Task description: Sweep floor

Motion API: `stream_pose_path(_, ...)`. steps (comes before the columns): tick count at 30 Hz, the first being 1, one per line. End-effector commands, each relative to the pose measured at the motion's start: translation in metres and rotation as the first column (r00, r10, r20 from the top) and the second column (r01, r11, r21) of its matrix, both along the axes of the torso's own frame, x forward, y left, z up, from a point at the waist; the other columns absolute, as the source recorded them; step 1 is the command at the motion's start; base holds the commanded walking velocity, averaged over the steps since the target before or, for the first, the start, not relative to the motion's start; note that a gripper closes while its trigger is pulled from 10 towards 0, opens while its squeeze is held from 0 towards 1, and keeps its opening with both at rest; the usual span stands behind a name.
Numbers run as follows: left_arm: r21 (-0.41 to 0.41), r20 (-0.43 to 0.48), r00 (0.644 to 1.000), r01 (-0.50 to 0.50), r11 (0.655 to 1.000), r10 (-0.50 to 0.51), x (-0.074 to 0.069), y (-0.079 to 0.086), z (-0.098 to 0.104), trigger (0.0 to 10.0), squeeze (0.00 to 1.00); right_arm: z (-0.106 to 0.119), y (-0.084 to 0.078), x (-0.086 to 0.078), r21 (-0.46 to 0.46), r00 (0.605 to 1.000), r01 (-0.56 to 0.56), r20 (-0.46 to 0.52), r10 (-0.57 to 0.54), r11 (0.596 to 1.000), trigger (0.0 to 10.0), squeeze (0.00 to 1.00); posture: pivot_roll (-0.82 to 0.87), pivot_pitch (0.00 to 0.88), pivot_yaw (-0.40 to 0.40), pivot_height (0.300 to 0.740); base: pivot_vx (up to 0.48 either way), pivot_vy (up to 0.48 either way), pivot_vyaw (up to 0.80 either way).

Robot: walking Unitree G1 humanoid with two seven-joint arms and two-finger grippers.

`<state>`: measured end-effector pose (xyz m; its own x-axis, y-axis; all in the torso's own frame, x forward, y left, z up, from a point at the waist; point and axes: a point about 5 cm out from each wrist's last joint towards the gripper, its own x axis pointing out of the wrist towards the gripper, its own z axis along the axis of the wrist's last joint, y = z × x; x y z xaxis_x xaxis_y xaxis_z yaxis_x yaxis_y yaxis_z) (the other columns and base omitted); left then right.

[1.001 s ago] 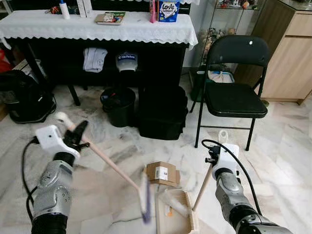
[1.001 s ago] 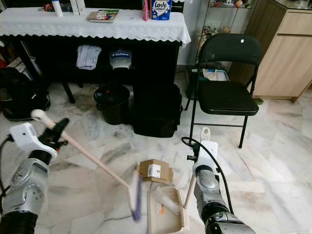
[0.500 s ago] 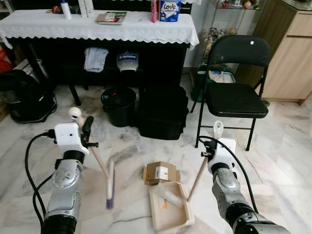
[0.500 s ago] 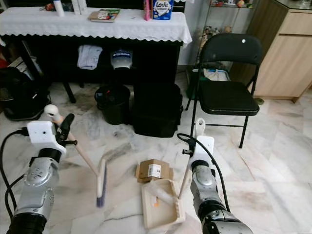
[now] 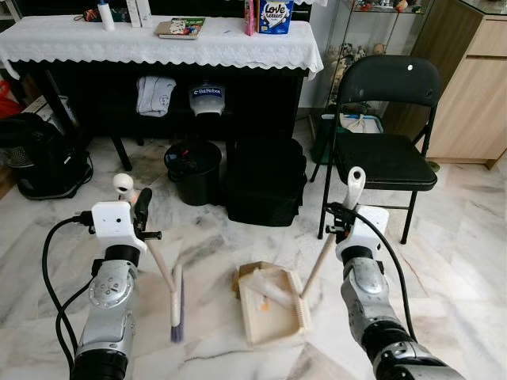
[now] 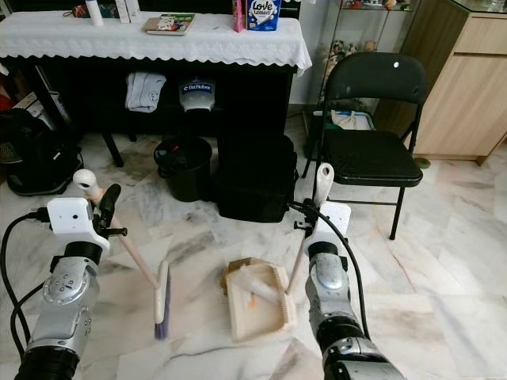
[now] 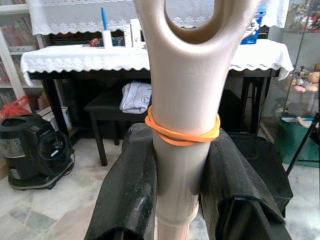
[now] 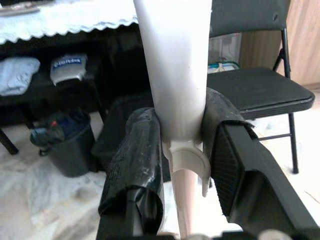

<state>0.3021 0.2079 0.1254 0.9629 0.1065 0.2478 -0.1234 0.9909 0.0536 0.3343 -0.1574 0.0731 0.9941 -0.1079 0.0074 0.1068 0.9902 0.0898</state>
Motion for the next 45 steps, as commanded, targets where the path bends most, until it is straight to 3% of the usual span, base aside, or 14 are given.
stream_pose_path(1, 0.018, 0.043, 0.999, 0.005, 1.0, -0.006, 0.0, -0.002, 0.006, 10.0, 0.0, 0.015, 0.001, 0.003, 0.008, 0.996, 0.008, 0.092, -0.009, 1.0, 10.0, 0.0, 0.05, 0.0, 0.005, 0.74, 0.0, 0.0, 0.0)
stream_pose_path(10, 0.011, 0.044, 0.999, 0.02, 1.0, -0.021, 0.002, -0.004, 0.006, 10.0, 0.0, 0.018, 0.003, -0.003, 0.003, 0.992, 0.004, 0.129, -0.004, 1.0, 10.0, 0.0, 0.04, 0.0, 0.015, 0.74, 0.0, 0.0, 0.07)
stream_pose_path(24, 0.015, 0.038, 0.999, 0.027, 1.0, -0.028, -0.001, -0.007, 0.004, 10.0, 0.0, 0.019, 0.013, -0.01, 0.019, 0.991, -0.024, 0.132, 0.021, 1.0, 10.0, 0.0, 0.04, 0.0, 0.025, 0.74, 0.0, 0.0, 0.8)
stream_pose_path(45, 0.015, 0.017, 0.999, 0.031, 0.999, -0.031, -0.002, -0.007, 0.0, 10.0, 0.0, 0.023, 0.014, -0.01, 0.026, 0.99, -0.03, 0.136, 0.026, 0.999, 10.0, 0.0, 0.04, 0.0, 0.039, 0.74, 0.0, 0.0, 0.8)
